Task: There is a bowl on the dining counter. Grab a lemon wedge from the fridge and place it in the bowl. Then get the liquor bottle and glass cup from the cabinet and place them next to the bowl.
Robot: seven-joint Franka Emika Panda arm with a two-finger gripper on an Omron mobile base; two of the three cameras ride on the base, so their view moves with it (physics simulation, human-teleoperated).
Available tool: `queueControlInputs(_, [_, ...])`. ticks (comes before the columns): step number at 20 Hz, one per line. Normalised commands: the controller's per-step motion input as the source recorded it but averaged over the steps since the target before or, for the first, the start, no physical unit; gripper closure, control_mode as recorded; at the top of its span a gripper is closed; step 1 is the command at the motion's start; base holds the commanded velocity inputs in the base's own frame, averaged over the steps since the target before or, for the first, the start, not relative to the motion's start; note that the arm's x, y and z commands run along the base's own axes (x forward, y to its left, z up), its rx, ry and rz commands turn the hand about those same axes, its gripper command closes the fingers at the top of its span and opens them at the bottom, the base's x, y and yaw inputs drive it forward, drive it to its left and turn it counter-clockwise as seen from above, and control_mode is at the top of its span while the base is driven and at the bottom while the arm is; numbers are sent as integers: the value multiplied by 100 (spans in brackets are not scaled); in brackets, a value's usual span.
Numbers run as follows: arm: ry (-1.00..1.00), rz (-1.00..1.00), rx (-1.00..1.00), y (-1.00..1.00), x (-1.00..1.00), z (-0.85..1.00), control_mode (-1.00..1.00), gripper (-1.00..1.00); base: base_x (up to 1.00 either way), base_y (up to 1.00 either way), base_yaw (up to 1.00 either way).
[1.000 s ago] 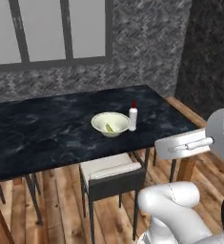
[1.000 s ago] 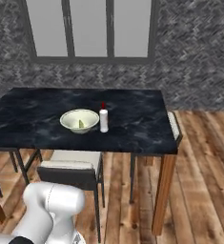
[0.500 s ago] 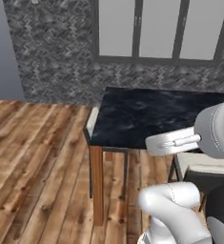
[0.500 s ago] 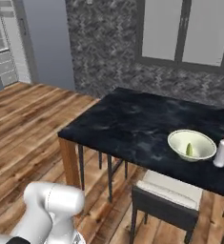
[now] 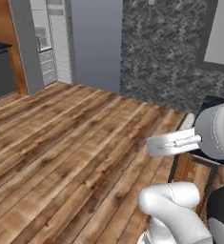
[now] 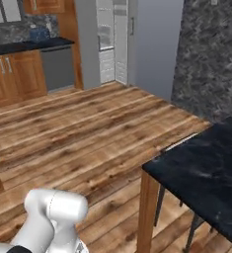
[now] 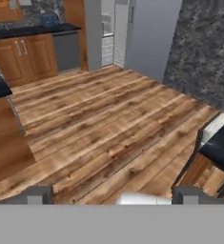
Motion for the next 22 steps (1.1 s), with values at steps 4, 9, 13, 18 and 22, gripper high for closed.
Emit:
queueControlInputs(4, [0, 0, 0, 0, 0, 0, 100, -100, 98, 34, 56])
queueControlInputs(9, [0, 0, 0, 0, 0, 0, 100, -100, 100, 4, 41])
queueControlInputs(13, [0, 0, 0, 0, 0, 0, 100, -100, 100, 0, 34])
queueControlInputs(18, [0, 0, 0, 0, 0, 0, 100, -100, 100, 0, 33])
queueControlInputs(22, [0, 0, 0, 0, 0, 0, 100, -100, 100, 0, 34])
